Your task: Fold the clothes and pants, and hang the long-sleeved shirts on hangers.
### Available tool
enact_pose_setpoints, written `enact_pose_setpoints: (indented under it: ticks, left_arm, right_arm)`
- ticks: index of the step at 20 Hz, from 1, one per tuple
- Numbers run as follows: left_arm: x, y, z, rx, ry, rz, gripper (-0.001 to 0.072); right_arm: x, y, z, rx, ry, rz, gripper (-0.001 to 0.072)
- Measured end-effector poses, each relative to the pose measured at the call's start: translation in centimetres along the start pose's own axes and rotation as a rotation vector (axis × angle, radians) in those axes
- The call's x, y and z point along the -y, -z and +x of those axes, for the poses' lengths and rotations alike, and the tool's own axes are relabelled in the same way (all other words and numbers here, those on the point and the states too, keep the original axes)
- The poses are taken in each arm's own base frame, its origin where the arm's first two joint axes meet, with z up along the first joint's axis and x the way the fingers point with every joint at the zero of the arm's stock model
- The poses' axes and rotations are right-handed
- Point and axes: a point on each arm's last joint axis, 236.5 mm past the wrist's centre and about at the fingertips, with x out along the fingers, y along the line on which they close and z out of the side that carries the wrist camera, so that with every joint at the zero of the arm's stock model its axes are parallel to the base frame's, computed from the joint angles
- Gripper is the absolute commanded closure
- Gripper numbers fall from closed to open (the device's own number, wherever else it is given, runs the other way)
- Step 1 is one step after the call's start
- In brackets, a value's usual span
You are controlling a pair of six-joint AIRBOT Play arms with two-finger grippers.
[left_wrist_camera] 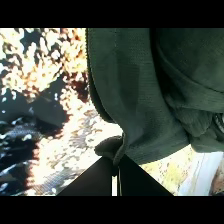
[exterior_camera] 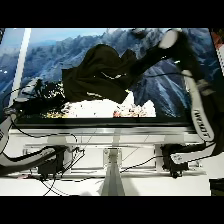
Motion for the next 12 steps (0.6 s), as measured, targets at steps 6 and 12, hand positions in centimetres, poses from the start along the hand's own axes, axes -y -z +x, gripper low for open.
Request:
enact_pose_setpoints:
  ticks: [6,12]
  left_arm:
    - [3.3,0.8,-0.8,-0.041,0.089,0.058,0.0689]
    - [9.1,3.2,-1.2,-0.106,0.171,0.231,0.0689]
  right_arm:
    - [-9.4,-4.9,10.5,0.120,0.040,-0.379,0.0457]
    - [-15.8,-5.6,16.3,0.187,0.044,-0.598,0.0453]
